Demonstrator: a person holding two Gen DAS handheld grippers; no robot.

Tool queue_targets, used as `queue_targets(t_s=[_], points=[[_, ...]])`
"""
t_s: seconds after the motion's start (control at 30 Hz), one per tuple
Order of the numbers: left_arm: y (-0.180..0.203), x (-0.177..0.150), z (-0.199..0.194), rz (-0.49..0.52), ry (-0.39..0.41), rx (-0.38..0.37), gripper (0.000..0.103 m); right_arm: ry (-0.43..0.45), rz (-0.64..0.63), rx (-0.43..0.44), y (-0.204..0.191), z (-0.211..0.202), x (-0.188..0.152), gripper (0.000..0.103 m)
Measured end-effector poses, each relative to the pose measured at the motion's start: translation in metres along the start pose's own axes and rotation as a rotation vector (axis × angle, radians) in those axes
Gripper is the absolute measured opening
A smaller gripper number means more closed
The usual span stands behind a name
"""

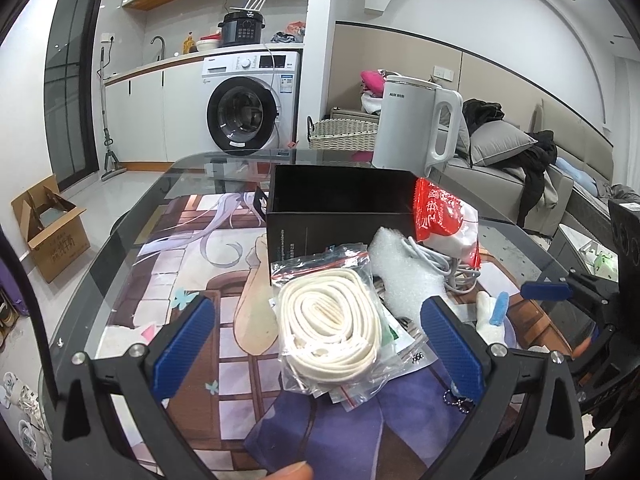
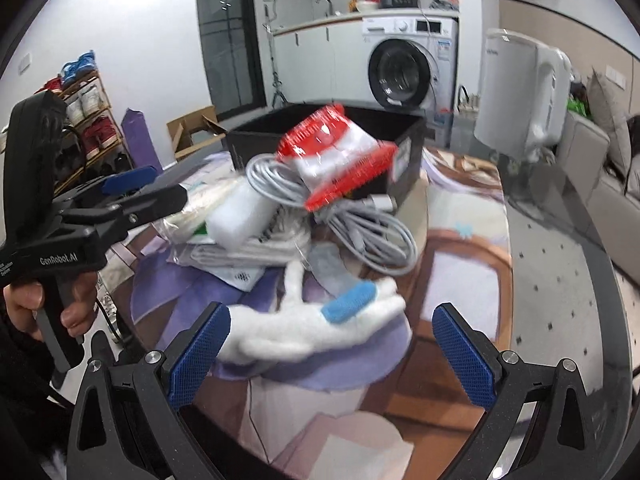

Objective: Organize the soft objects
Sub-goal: 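Move the right gripper toward the white plush toy on the pile, then close the right gripper on the white plush toy and lift it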

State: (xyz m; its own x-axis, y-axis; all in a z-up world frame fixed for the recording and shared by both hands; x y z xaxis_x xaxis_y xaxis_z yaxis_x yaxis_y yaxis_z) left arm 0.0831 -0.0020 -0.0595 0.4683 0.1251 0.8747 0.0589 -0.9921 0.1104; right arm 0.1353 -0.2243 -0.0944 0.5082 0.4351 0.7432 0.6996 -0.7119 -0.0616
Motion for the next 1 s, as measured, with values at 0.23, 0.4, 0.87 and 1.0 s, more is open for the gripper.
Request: queue_targets(t_s=[0.23,0.4,0.87,1.0], points=[[-0.001,-0.002,0.003,0.000,-0.008,0.007,0.103,-0.064,0.063,0.075,-0.009,0.008,-0.017,0.103],[-0.001,-0.004,0.004,0.000,-0.015,0.006,0.103,-0.061,0.043,0.088,-0.025,0.013,-0.016,0.103],[0.003,-0.003,0.001,0.004,-0.014,0.003,0.103,-0.073,0.025,0.005,-0.036,0.033,-0.002,0.103],[0.003,-0.004,0.001,0.000,-0.018,0.001,0.103,-0.081,-0.014,-0.039,-0.034,0.036,-0.005,0.103]])
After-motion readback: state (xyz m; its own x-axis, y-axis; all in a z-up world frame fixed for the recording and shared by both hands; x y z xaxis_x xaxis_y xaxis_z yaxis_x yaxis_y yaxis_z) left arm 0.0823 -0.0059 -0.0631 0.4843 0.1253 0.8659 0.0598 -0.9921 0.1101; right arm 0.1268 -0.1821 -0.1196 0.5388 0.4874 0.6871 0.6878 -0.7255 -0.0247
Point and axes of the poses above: each gripper's, at about its wrist camera, not at the fingertips, and z roughly the way its jaws point, y to its right, x to its top, the point moved 9 cm from there along z, roughly the way its jaws point, and after that the axes turned 3 degrees about y, right-handed, at the moved point
